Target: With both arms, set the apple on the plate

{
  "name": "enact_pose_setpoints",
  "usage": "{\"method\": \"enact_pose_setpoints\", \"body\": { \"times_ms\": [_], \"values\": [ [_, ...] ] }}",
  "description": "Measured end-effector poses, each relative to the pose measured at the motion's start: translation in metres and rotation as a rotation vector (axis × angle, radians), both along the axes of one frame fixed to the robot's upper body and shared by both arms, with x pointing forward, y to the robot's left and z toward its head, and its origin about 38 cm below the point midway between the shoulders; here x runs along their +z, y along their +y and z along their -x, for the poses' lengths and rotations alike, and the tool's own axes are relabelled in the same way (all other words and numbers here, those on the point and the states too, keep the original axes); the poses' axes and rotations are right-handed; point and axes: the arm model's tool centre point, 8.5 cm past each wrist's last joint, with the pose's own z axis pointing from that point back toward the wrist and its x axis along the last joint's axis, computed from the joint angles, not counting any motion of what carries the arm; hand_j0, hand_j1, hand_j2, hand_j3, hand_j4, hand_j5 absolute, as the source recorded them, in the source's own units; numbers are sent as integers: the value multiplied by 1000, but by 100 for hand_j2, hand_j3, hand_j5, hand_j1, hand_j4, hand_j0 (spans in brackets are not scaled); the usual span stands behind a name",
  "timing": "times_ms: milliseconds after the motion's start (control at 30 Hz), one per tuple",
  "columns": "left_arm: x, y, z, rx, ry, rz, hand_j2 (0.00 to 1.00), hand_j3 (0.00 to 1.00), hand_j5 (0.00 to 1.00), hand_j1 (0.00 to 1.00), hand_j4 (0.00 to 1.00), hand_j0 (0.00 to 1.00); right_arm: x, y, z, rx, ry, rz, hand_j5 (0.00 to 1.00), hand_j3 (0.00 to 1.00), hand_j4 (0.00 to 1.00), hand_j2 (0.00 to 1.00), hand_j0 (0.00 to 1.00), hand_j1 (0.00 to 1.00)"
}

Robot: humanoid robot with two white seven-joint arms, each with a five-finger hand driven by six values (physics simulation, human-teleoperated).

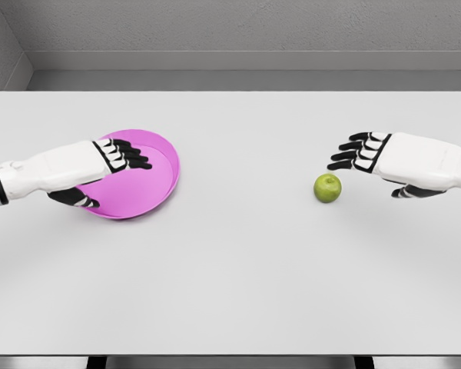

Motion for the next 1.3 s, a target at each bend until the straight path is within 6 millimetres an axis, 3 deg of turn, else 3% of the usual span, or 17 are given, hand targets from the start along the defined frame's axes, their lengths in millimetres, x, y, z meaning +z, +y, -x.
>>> {"method": "enact_pose_setpoints", "body": {
  "times_ms": [333,533,767,967,1300],
  "values": [
    [0,-1,0,-4,3,-6,100,100,100,100,100,100,20,-14,-1,-37,-5,-50,100,100,100,100,100,100],
    [2,-1,0,-6,1,-7,100,100,100,100,100,100,5,2,-3,7,205,-120,100,100,100,100,100,100],
    [2,-1,-1,-6,1,-8,100,100,100,100,100,100,5,19,-19,43,256,-196,100,100,100,100,100,100],
    [2,-2,-1,-7,1,-7,100,100,100,100,100,100,-22,27,-28,34,325,-207,100,100,100,100,100,100],
    [1,-2,0,-7,3,-8,100,100,100,100,100,100,-43,15,-51,-47,367,-226,100,100,100,100,100,100]
  ]
}}
